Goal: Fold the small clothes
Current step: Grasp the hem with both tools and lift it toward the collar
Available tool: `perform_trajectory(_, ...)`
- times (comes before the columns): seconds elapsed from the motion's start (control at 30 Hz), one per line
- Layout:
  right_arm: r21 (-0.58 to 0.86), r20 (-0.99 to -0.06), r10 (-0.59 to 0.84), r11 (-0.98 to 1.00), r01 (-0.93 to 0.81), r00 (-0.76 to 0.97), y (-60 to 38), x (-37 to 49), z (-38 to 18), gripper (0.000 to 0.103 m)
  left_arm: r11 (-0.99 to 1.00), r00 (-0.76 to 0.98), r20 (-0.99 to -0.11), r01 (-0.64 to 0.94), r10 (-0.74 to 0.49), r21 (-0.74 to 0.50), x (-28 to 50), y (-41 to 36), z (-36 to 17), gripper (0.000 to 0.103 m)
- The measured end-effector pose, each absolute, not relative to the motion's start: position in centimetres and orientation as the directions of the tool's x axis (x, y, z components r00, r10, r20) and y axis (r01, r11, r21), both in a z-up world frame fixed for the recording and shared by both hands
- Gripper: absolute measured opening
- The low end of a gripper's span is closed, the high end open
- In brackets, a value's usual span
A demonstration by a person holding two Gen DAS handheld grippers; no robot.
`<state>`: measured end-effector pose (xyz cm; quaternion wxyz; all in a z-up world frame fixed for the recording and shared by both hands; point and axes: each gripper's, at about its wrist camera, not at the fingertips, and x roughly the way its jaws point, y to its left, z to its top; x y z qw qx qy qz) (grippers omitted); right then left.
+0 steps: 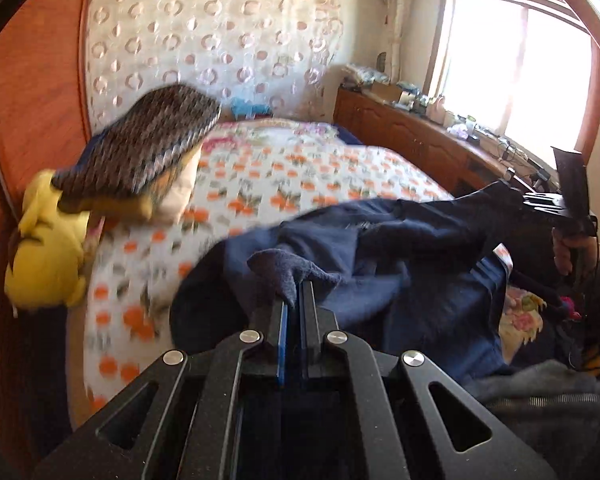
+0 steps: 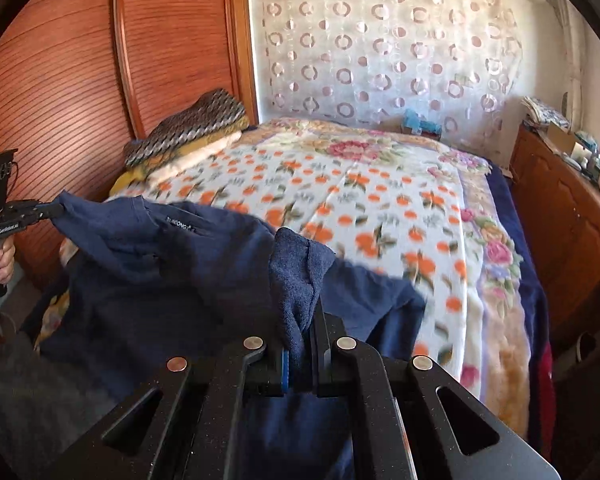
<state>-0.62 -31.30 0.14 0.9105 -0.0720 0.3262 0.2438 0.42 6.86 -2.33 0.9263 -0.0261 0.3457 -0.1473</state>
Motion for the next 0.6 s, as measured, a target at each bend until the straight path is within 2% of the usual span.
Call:
perform_trajectory(0.13,0.041,-0.653,0.392,0.873,-0.486,0.648,-31.6,-3.3,-0.2,0.006,0.961,0.704,-0.656,0.229,-0.273,-0.153,-0.9,7.6,-3.7,0.006)
perform_trajectory(0.43,0.092,-0.717,0.359,0.898,-0.43,0.597,-31.3,-2.0,-3.0,0.006,0.969,0.69,-0.683,0.212,-0.24,-0.127,-1.8,7.8,-5.5,0.006)
perform_trajectory(0.6,0.077,-0.66,0.35,0.912,-0.403,0.665,-32.0,-1.7,0.2,0.006,0.977,0.747,-0.63,0.172,-0.213,-0.126,-2.4,9.7,-3.3,0.006)
